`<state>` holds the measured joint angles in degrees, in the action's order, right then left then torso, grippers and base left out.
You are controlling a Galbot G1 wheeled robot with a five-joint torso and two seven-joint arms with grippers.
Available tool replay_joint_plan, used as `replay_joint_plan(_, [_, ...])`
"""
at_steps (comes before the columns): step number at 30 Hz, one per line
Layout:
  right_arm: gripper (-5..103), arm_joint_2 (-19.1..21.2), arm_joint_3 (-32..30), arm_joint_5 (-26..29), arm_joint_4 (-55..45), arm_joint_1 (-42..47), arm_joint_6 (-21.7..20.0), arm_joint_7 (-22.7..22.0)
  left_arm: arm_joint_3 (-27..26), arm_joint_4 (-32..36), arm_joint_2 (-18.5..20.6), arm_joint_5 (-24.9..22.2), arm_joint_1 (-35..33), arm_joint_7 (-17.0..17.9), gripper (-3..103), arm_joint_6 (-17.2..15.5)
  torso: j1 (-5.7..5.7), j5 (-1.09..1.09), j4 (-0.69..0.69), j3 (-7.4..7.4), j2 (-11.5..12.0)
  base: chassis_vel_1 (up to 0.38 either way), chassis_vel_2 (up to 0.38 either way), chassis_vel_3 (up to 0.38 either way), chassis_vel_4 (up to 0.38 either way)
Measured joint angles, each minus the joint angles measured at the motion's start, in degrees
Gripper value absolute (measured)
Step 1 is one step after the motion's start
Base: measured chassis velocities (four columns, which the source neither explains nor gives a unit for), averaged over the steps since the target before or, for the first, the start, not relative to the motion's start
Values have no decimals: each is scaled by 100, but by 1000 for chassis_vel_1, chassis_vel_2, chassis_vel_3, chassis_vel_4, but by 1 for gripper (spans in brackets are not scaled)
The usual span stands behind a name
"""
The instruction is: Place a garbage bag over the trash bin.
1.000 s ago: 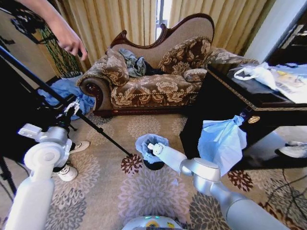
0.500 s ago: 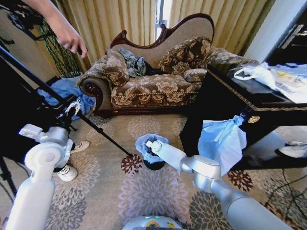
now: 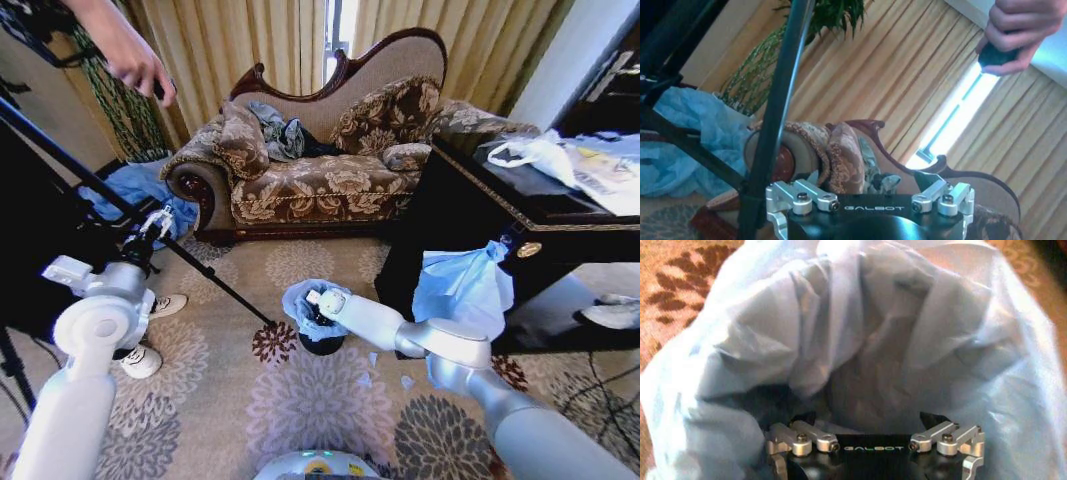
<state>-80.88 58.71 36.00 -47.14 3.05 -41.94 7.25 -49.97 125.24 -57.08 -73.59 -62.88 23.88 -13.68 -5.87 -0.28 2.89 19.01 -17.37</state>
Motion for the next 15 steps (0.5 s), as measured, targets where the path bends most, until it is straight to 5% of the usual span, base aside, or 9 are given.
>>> replay_joint_plan(15, [100,229,108,253,-555,-383,-1,-23,174,62,-54,103,19,62,97,-35,0,0,-1,0,0,0,0,0,0])
